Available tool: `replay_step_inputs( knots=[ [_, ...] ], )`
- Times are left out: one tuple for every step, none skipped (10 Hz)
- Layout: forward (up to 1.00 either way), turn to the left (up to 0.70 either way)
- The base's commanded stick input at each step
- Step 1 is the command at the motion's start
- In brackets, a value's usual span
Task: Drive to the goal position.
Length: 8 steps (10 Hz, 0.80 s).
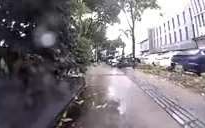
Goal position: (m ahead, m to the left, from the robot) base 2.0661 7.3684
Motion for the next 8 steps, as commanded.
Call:
replay_step_inputs(
  knots=[
    [0.70, 0.00],
    [0.70, 0.00],
    [0.70, 0.00],
    [0.70, 0.00],
    [0.70, 0.00],
    [0.70, 0.00],
    [0.70, 0.00],
    [0.70, 0.00]
  ],
)
